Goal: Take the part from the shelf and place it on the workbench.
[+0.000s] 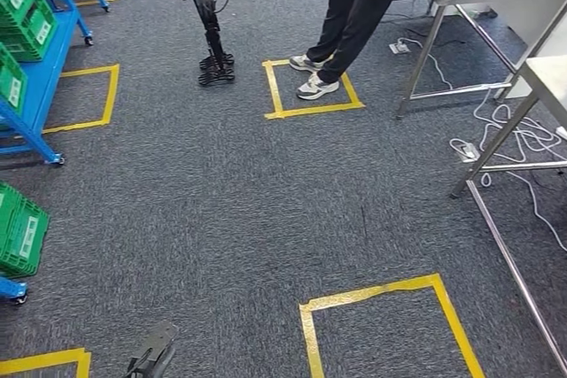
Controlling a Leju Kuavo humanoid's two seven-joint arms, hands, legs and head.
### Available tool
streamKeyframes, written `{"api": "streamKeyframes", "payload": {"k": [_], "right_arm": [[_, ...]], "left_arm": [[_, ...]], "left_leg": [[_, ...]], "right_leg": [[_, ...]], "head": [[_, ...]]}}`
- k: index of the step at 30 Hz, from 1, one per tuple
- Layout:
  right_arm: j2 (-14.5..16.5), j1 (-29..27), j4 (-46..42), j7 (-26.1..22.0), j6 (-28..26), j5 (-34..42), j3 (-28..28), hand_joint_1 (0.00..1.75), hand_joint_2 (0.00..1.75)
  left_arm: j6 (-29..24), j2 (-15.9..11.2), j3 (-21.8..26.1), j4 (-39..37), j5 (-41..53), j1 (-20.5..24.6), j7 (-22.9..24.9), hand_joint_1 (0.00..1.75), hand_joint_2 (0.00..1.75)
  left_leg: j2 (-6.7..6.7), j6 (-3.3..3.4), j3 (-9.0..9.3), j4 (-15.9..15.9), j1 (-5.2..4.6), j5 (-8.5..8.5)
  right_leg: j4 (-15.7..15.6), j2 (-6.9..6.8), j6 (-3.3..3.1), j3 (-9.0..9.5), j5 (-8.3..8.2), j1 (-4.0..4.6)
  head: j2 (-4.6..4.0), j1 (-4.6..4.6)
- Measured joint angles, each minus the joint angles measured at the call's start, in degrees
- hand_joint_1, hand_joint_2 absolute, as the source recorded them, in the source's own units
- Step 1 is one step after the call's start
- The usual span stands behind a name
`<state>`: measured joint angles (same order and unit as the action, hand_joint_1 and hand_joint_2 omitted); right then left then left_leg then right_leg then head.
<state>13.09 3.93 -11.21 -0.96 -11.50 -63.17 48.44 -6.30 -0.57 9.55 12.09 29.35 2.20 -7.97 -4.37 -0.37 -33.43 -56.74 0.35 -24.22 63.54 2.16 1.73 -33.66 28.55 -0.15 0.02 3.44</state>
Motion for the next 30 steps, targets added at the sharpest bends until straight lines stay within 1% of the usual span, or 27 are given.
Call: {"api": "streamKeyframes", "payload": {"k": [1, 2, 3, 4, 5, 6, 7, 9, 10, 11, 12, 13, 14, 15, 16, 17, 18, 19, 20, 22, 24, 25, 26, 27, 28, 29, 30], "right_arm": [[0.00, 0.02, 0.00, -0.01, -0.08, 0.25, 0.16, 0.00, 0.00], [0.00, 0.07, 0.00, -0.01, -0.20, 0.45, 0.34, 0.00, 0.00], [-0.01, 0.11, 0.00, -0.02, -0.32, 0.66, 0.53, 0.00, 0.00], [-0.01, 0.14, 0.00, -0.02, -0.45, 0.81, 0.67, 0.00, 0.00], [-0.02, 0.18, 0.00, -0.05, -0.57, 0.98, 0.79, 0.00, 0.00], [-0.03, 0.19, 0.00, -0.13, -0.73, 1.19, 0.93, 0.00, 0.00], [-0.06, 0.17, 0.00, -0.24, -0.90, 1.38, 1.10, 0.00, 0.00], [-0.26, 0.06, 0.00, -0.46, -1.19, 1.75, 1.60, 0.00, 0.00], [-0.43, 0.01, 0.00, -0.53, -1.25, 1.85, 1.85, 0.00, 0.00], [-0.58, 0.00, 0.00, -0.58, -1.28, 1.94, 2.03, 0.00, 0.00], [-0.70, 0.02, 0.00, -0.63, -1.31, 2.00, 2.14, 0.00, 0.00], [-0.78, 0.06, 0.00, -0.67, -1.31, 2.04, 2.20, 0.00, 0.00], [-0.81, 0.10, 0.00, -0.70, -1.31, 2.07, 2.24, 0.00, 0.00], [-0.86, 0.13, -0.01, -0.77, -1.34, 2.08, 2.28, 0.00, 0.00], [-0.92, 0.13, -0.01, -0.86, -1.41, 2.10, 2.36, 0.00, 0.00], [-0.99, 0.13, -0.02, -0.98, -1.52, 2.14, 2.46, 0.00, 0.00], [-1.09, 0.16, -0.02, -1.09, -1.67, 2.17, 2.56, 0.00, 0.00], [-1.19, 0.21, -0.02, -1.16, -1.80, 2.18, 2.64, 0.00, 0.00], [-1.31, 0.30, -0.02, -1.20, -1.91, 2.09, 2.69, 0.00, 0.00], [-1.64, 0.41, -0.02, -1.22, -2.09, 1.74, 2.72, 0.00, 0.00], [-2.00, 0.33, -0.02, -1.28, -2.32, 1.47, 2.75, 0.00, 0.00], [-2.16, 0.22, -0.02, -1.33, -2.43, 1.43, 2.80, 0.00, 0.00], [-2.30, 0.12, -0.02, -1.40, -2.51, 1.39, 2.87, 0.00, 0.00], [-2.40, 0.04, -0.02, -1.45, -2.56, 1.34, 2.93, 0.00, 0.00], [-2.51, 0.00, -0.02, -1.47, -2.61, 1.28, 2.99, 0.00, 0.00], [-2.61, 0.00, -0.02, -1.46, -2.67, 1.20, 3.02, 0.00, 0.00], [-2.71, 0.00, -0.02, -1.42, -2.74, 1.10, 3.03, 0.00, 0.00]], "left_arm": [[0.15, 0.01, 0.05, 0.00, 0.02, 0.14, -0.25, 0.00, 1.75], [0.16, 0.03, 0.08, 0.00, 0.14, 0.27, -0.42, 0.00, 1.75], [0.03, 0.07, 0.09, 0.00, 0.30, 0.34, -0.54, 0.00, 1.75], [-0.15, 0.11, 0.09, -0.01, 0.46, 0.34, -0.60, 0.00, 1.75], [-0.34, 0.16, 0.09, -0.02, 0.66, 0.30, -0.70, 0.00, 1.75], [-0.49, 0.29, 0.09, -0.03, 0.87, 0.31, -0.86, 0.00, 1.75], [-0.58, 0.49, 0.08, -0.04, 1.08, 0.49, -1.03, 0.00, 1.75], [-0.65, 1.12, 0.05, -0.04, 1.46, 1.10, -1.32, 0.00, 1.75], [-0.63, 1.40, 0.05, -0.04, 1.51, 1.37, -1.35, 0.00, 1.75], [-0.60, 1.63, 0.05, -0.05, 1.52, 1.49, -1.35, 0.00, 1.75], [-0.55, 1.78, 0.05, -0.05, 1.51, 1.50, -1.36, 0.00, 1.75], [-0.53, 1.85, 0.05, -0.06, 1.50, 1.49, -1.36, 0.00, 1.75], [-0.53, 1.91, 0.05, -0.07, 1.51, 1.51, -1.37, 0.00, 1.75], [-0.55, 2.03, 0.05, -0.07, 1.56, 1.62, -1.42, 0.00, 1.75], [-0.57, 2.18, 0.05, -0.07, 1.64, 1.83, -1.47, 0.00, 1.75], [-0.55, 2.36, 0.05, -0.07, 1.74, 2.02, -1.51, 0.00, 1.75], [-0.46, 2.56, 0.05, -0.07, 1.86, 2.14, -1.50, 0.00, 1.75], [-0.28, 2.69, 0.05, -0.07, 1.99, 2.17, -1.39, 0.00, 1.75], [-0.04, 2.83, 0.05, -0.08, 2.16, 2.09, -1.28, 0.00, 1.75], [0.37, 3.13, 0.05, -0.09, 2.52, 2.10, -1.20, 0.00, 1.75], [0.43, 3.58, 0.05, -0.09, 2.89, 2.36, -1.43, 0.00, 1.75], [0.38, 3.81, 0.05, -0.09, 3.06, 2.44, -1.54, 0.00, 1.75], [0.36, 3.98, 0.05, -0.09, 3.23, 2.43, -1.57, 0.00, 1.75], [0.35, 4.07, 0.05, -0.10, 3.36, 2.38, -1.58, 0.00, 1.75], [0.35, 4.13, 0.05, -0.10, 3.47, 2.31, -1.58, 0.00, 1.75], [0.37, 4.19, 0.05, -0.11, 3.57, 2.27, -1.58, 0.00, 1.75], [0.39, 4.25, 0.05, -0.11, 3.67, 2.24, -1.58, 0.00, 1.75]], "left_leg": [[-0.63, -0.24, -0.13, -0.07, 0.01, 0.09], [-1.16, -0.55, -0.33, -0.07, 0.06, 0.23], [-1.66, -0.95, -0.55, 0.01, 0.15, 0.44], [-2.14, -1.34, -0.72, 0.19, 0.30, 0.68], [-1.89, -1.65, -0.89, 0.24, 0.37, 0.69], [-0.94, -1.92, -1.28, -0.33, 0.34, 0.16], [0.35, -2.12, -2.17, -2.09, 0.27, -1.08], [2.83, -2.50, -5.40, -8.80, 0.18, -4.85], [3.22, -2.69, -7.12, -12.46, 0.21, -6.35], [3.41, -2.84, -8.17, -14.80, 0.26, -6.92], [3.56, -2.97, -8.21, -15.15, 0.33, -6.40], [3.80, -3.06, -7.08, -13.24, 0.40, -4.90], [4.47, -3.14, -5.11, -9.80, 0.47, -2.96], [5.77, -3.27, -2.92, -5.91, 0.40, -1.40], [6.80, -2.99, -1.21, -2.76, 0.30, -0.47], [7.58, -2.62, -0.23, -0.86, 0.17, -0.19], [7.80, -2.13, 0.08, -0.09, -0.02, -0.38], [7.22, -1.44, 0.01, 0.03, -0.09, -0.46], [6.75, -1.02, -0.02, 0.07, -0.10, -0.42], [5.68, -0.24, 0.01, 0.18, 0.01, -0.26], [4.49, 0.26, 0.00, 0.22, 0.08, -0.17], [3.85, 0.38, -0.01, 0.21, 0.05, -0.16], [3.17, 0.43, 0.00, 0.20, 0.01, -0.15], [2.48, 0.44, 0.03, 0.19, -0.01, -0.15], [1.78, 0.43, 0.07, 0.18, -0.02, -0.14], [1.04, 0.40, 0.13, 0.17, 0.00, -0.13], [0.36, 0.32, 0.16, 0.16, 0.04, -0.11]], "right_leg": [[-2.95, 1.00, -0.10, 1.31, -0.98, -0.08], [-4.60, 1.73, -0.19, 2.05, -1.31, -0.09], [-5.10, 1.87, -0.32, 2.22, -1.24, -0.02], [-5.25, 1.42, -0.54, 2.23, -1.44, 0.04], [-5.49, 0.92, -0.89, 2.34, -1.69, 0.05], [-5.82, 0.37, -1.28, 2.40, -1.99, 0.01], [-6.16, -0.29, -1.59, 2.47, -2.23, -0.05], [-6.42, -1.81, -1.89, 2.48, -2.39, -0.01], [-6.43, -2.62, -1.91, 2.42, -2.37, 0.03], [-6.42, -3.34, -1.91, 2.41, -2.33, 0.03], [-6.42, -3.99, -1.87, 2.42, -2.28, 0.02], [-6.41, -4.57, -1.77, 2.50, -2.20, -0.02], [-6.38, -5.10, -1.59, 2.64, -2.08, -0.06], [-6.29, -5.61, -1.31, 2.74, -1.88, 0.07], [-6.14, -6.06, -0.98, 2.73, -1.66, 0.22], [-6.01, -6.52, -0.67, 2.80, -1.45, 0.42], [-5.95, -7.01, -0.38, 2.89, -1.29, 0.59], [-5.96, -7.52, -0.12, 3.06, -1.20, 0.58], [-5.95, -7.60, 0.21, 3.25, -1.02, 0.45], [-3.70, -5.65, 0.85, 2.44, 0.68, 0.16], [3.13, -3.09, 1.14, -0.70, 4.24, 0.08], [7.17, -2.65, 1.12, -2.71, 5.84, 0.09], [10.04, -2.47, 1.05, -4.28, 6.56, 0.11], [10.95, -2.39, 0.93, -5.02, 6.18, 0.12], [9.59, -2.27, 0.75, -4.68, 4.71, 0.11], [6.18, -1.84, 0.56, -3.29, 2.47, 0.08], [2.05, -0.78, 0.38, -1.51, 0.43, 0.00]], "head": [[0.00, 0.02], [0.00, 0.03], [0.00, 0.04], [0.00, 0.05], [0.00, 0.06], [0.00, 0.18], [0.00, 0.33], [0.00, 0.57], [0.00, 0.60], [0.00, 0.60], [0.00, 0.61], [0.00, 0.61], [0.00, 0.61], [0.00, 0.67], [0.01, 0.73], [0.01, 0.67], [0.01, 0.59], [0.01, 0.49], [0.01, 0.35], [0.00, 0.25], [0.00, 0.07], [0.00, 0.02], [0.00, -0.01], [0.00, -0.02], [0.00, -0.02], [0.00, -0.03], [0.00, -0.03]]}}
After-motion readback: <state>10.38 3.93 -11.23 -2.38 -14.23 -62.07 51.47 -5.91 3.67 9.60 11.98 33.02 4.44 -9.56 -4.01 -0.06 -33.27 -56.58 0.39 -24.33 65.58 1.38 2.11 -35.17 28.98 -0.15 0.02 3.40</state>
